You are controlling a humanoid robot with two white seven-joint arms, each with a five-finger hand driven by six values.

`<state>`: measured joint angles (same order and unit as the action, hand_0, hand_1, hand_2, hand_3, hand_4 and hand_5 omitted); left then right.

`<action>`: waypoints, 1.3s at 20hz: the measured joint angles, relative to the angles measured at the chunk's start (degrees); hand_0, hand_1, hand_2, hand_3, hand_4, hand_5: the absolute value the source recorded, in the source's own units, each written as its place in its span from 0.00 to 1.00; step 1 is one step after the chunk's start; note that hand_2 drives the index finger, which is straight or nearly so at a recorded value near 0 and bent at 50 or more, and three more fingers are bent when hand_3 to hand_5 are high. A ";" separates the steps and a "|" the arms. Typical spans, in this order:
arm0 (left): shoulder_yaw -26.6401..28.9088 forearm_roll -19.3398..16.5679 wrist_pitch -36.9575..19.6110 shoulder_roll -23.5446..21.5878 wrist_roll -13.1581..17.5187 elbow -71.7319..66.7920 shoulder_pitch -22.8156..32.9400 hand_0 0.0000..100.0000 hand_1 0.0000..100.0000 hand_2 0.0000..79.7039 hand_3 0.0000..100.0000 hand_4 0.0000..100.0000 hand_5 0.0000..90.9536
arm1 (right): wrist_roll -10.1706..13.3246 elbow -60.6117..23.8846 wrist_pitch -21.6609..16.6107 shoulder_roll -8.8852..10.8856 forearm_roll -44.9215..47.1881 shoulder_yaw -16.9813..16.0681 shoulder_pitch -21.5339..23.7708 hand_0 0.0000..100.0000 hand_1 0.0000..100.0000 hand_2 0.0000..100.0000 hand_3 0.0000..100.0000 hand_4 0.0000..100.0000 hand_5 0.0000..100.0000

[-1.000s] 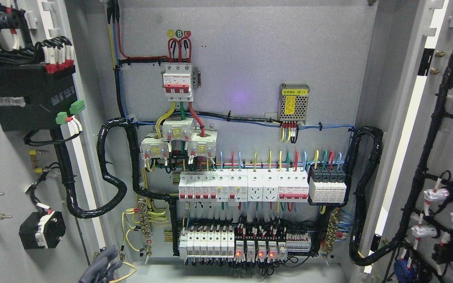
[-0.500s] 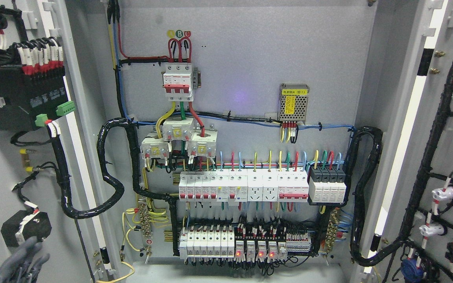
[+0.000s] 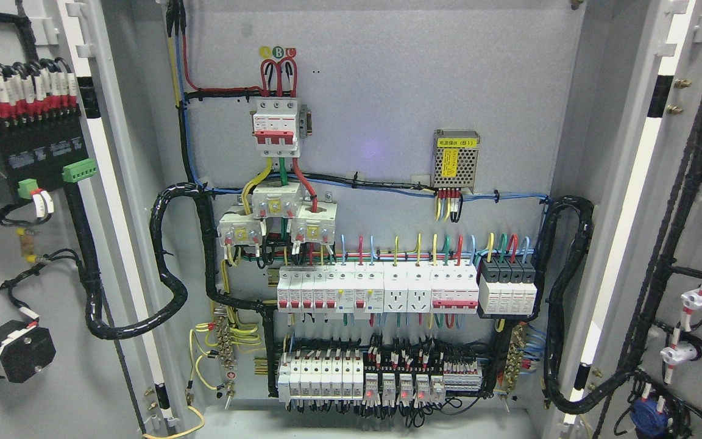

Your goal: Open door with both hands

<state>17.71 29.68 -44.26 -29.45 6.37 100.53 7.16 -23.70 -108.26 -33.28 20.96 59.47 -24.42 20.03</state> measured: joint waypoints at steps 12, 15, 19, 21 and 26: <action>5.90 0.72 -0.03 -6.69 0.54 -19.68 -8.17 0.00 0.00 0.00 0.00 0.00 0.00 | -0.21 2.46 0.01 0.27 1.98 -1.15 1.46 0.00 0.00 0.00 0.00 0.00 0.00; 6.51 0.69 -0.04 -7.83 0.40 -24.26 -10.37 0.00 0.00 0.00 0.00 0.00 0.00 | -0.60 1.95 0.01 0.58 2.04 -0.15 2.44 0.00 0.00 0.00 0.00 0.00 0.00; 6.77 0.73 -0.04 -8.93 0.37 -28.87 -12.33 0.00 0.00 0.00 0.00 0.00 0.00 | -1.79 -0.09 -0.33 1.19 2.10 1.61 4.48 0.00 0.00 0.00 0.00 0.00 0.00; 6.69 0.81 -0.04 -9.34 0.44 -30.29 -12.83 0.00 0.00 0.00 0.00 0.00 0.00 | -4.45 -1.51 -0.48 1.43 2.09 2.82 5.77 0.00 0.00 0.00 0.00 0.00 0.00; 4.66 2.51 -0.04 -9.66 -0.25 -30.31 -13.40 0.00 0.00 0.00 0.00 0.00 0.00 | -7.48 -4.01 -0.53 1.87 0.27 7.56 9.42 0.00 0.00 0.00 0.00 0.00 0.00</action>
<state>22.37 32.18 -44.31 -39.11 6.12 70.22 -6.24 -31.19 -112.27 -33.81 22.83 59.74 -16.86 29.45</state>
